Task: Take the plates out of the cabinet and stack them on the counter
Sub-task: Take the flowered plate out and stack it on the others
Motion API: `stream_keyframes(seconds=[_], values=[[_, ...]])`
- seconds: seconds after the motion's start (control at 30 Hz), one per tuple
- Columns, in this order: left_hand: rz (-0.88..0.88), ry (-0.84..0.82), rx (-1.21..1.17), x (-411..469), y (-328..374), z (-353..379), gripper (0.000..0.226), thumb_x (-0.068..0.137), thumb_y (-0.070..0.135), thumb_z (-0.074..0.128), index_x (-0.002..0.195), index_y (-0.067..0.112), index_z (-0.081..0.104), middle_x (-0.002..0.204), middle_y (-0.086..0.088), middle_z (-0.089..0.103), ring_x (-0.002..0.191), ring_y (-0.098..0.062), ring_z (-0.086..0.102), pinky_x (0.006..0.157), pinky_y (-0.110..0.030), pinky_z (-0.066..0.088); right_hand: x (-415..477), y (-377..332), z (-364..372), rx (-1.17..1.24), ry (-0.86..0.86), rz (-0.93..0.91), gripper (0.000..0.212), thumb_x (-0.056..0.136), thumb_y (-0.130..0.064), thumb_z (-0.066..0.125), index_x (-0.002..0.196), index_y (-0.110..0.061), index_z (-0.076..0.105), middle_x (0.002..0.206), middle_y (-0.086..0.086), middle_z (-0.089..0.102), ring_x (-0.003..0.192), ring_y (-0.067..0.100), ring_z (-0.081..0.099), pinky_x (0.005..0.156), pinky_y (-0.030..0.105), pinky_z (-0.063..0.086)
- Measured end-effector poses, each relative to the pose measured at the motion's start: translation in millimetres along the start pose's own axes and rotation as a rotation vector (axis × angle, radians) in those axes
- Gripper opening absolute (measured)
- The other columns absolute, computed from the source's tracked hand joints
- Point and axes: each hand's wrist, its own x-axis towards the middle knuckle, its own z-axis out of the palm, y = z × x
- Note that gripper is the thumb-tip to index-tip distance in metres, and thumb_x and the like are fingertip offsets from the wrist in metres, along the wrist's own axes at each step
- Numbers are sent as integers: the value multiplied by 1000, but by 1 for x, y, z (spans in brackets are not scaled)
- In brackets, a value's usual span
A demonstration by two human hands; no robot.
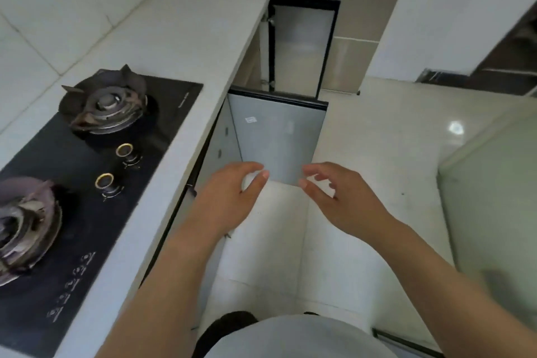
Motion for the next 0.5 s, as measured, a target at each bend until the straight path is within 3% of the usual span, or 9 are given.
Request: stream_keyframes(seconds=[0.17, 0.3, 0.5], values=[[43, -75, 19, 46, 16, 14, 37, 93, 44, 42, 124, 29, 55, 127, 12, 55, 108, 2, 44, 93, -17, 30, 19, 20, -21, 44, 34, 99, 38, 89, -46, 50, 123, -29, 55, 118, -15, 59, 103, 3, 54, 88, 17, 40], [84, -128, 18, 93, 25, 23, 40, 93, 47, 40, 126, 30, 54, 131, 9, 54, 118, -7, 48, 100, -24, 35, 47, 34, -40, 23, 66, 138, 39, 89, -47, 49, 124, -30, 54, 118, -16, 58, 104, 2, 52, 90, 18, 40], [195, -157, 4, 193, 49, 32, 41, 92, 50, 39, 126, 31, 53, 130, 13, 53, 119, -3, 47, 93, -18, 32, 113, 59, -85, -28, 142, 211, 38, 89, -47, 49, 124, -31, 54, 117, -19, 58, 104, 0, 53, 91, 19, 43]])
